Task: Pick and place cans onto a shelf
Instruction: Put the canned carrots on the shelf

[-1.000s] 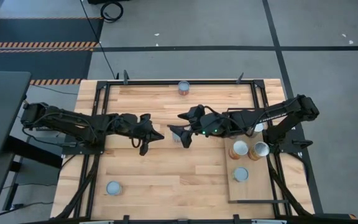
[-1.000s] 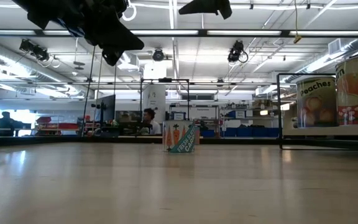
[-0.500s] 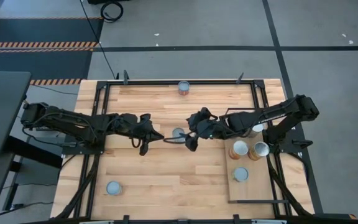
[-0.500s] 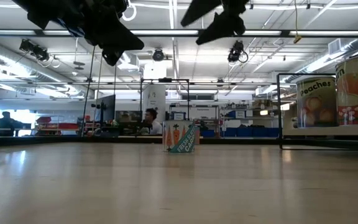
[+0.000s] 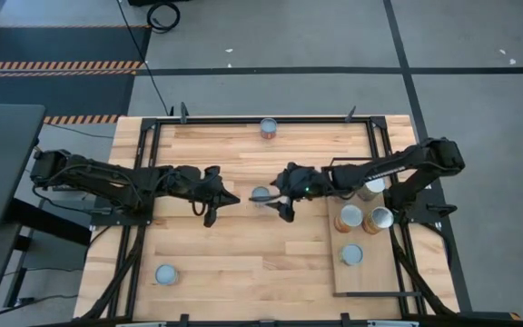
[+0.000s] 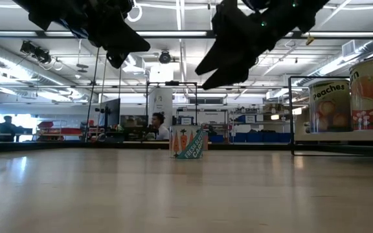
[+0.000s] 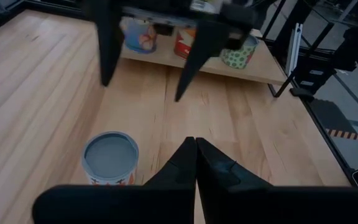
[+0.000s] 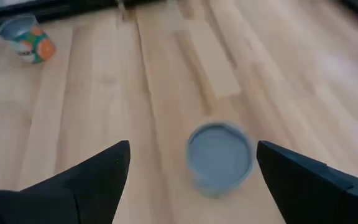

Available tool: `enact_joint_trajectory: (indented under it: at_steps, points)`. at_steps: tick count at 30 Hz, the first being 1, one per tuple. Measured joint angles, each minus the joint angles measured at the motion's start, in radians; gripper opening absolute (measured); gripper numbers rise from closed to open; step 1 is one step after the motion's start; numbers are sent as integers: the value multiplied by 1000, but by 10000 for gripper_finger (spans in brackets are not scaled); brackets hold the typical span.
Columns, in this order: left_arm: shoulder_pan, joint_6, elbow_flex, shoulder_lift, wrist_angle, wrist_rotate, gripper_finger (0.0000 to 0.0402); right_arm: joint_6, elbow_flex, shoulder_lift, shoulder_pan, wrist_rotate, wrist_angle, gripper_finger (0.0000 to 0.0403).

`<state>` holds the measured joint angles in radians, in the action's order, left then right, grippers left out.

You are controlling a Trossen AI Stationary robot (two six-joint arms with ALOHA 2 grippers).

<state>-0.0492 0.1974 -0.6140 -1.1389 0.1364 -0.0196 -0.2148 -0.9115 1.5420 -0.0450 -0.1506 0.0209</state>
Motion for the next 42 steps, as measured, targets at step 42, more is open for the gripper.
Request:
enact_joint_trajectory:
  at_steps: [42]
  points:
    - [0, 12, 0, 0, 52, 0, 11, 328, -216, 339, 135, 247, -54, 288]
